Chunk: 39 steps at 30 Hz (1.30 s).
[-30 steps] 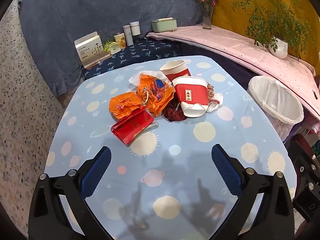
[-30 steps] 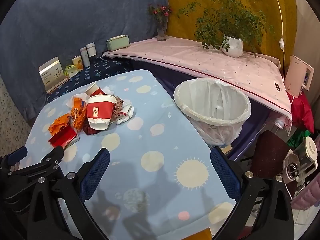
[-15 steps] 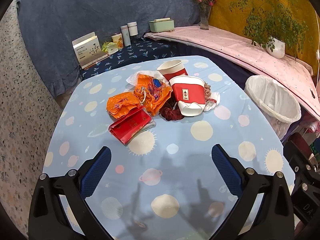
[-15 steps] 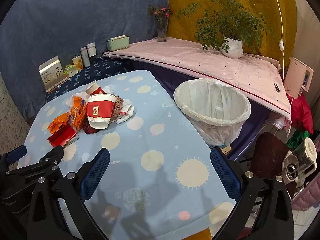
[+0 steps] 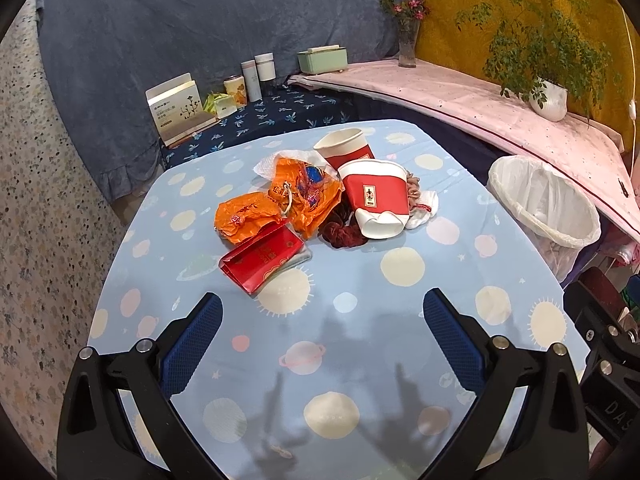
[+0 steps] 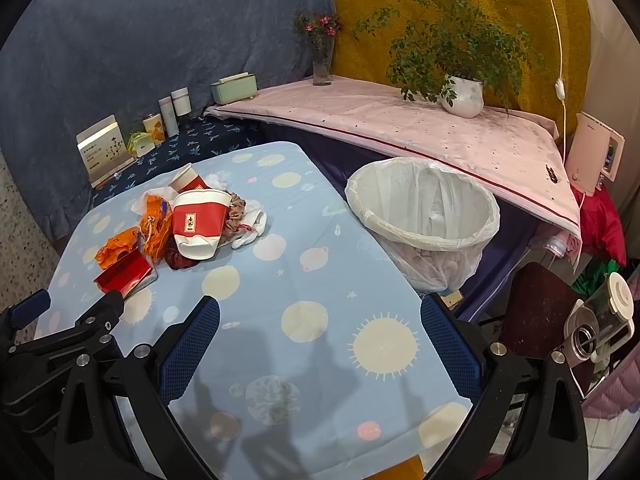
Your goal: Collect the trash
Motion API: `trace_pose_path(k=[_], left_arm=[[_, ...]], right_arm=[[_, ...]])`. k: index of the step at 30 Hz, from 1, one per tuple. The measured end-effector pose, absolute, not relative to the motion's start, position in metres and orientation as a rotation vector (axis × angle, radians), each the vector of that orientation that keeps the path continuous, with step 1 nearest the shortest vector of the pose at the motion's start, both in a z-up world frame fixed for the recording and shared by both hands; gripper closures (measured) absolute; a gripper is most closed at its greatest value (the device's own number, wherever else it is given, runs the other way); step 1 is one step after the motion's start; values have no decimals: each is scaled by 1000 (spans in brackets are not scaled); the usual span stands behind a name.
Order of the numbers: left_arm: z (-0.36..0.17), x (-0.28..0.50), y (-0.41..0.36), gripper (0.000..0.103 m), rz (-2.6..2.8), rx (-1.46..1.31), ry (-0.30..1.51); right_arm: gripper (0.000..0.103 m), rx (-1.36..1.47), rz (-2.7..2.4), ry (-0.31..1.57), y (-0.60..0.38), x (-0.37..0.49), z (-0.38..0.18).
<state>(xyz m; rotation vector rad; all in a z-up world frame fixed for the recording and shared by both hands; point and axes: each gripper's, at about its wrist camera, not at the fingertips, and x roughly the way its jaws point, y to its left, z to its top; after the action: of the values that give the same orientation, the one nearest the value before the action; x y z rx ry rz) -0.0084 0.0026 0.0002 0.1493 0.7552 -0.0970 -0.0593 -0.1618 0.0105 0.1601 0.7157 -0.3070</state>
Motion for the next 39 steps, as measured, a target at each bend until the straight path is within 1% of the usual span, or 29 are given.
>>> trace_pose_path(k=[39], left_arm=[[2,-10,18,7,-72,134,759]], right_arm=[[7,128,-274,713,-146,-58,14]])
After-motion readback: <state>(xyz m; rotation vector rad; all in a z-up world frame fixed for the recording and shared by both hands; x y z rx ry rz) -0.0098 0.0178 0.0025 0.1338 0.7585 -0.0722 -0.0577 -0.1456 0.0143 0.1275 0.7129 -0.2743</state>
